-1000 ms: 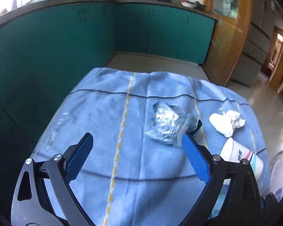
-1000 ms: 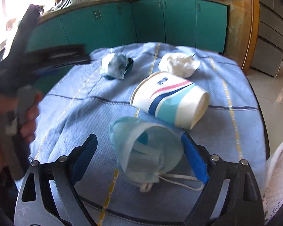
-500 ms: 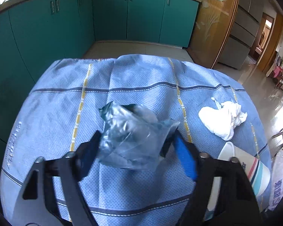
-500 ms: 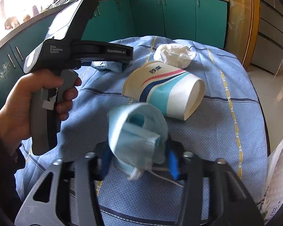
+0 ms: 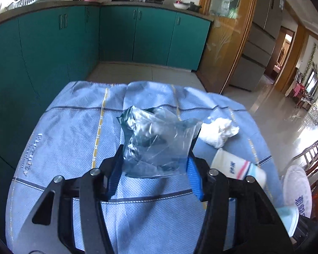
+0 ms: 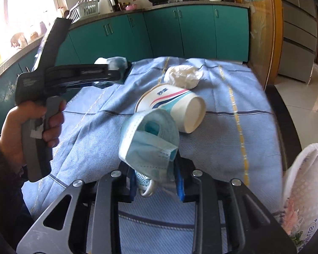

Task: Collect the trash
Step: 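Carry the bag and mask over the bin and open both tools, then close the left tool on the white tissue while the right tool grasps the paper cup, then carry tissue and cup over the bin and open both tools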

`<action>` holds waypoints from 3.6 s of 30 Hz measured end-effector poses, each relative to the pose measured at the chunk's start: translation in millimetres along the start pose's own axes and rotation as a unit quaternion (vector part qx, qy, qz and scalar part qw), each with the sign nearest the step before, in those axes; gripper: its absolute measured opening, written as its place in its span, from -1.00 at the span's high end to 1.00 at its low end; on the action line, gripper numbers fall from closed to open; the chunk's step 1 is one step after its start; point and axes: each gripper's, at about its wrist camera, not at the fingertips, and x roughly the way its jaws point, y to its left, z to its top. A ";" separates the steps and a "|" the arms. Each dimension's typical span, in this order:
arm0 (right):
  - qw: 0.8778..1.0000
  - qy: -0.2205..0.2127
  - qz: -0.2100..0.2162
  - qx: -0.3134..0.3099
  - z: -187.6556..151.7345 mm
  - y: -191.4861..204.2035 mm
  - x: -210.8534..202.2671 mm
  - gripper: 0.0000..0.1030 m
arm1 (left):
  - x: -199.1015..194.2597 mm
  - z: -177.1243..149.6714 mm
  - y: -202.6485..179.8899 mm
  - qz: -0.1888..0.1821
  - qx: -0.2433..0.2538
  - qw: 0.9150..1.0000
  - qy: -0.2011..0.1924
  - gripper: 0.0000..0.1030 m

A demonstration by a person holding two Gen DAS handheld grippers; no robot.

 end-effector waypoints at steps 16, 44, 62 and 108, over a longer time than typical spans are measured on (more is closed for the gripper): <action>0.988 -0.080 -0.117 0.062 -22.3 -89.9 -104.2 0.43 | -95.4 -30.0 -117.2 -0.086 0.072 0.987 -0.113 -0.11; 0.934 -0.056 -0.287 0.206 -89.9 -222.0 -171.1 0.17 | -51.1 -182.2 -344.5 -0.174 0.306 0.936 -0.014 -0.63; 0.955 -0.064 -0.213 0.198 -56.7 -195.1 -137.9 -0.59 | -26.4 -25.9 -137.6 0.034 0.027 0.998 -0.043 -0.78; 0.999 0.034 -0.002 0.002 7.7 -108.6 -21.2 -0.40 | 105.4 3.2 -108.2 -0.019 0.096 0.993 0.064 0.11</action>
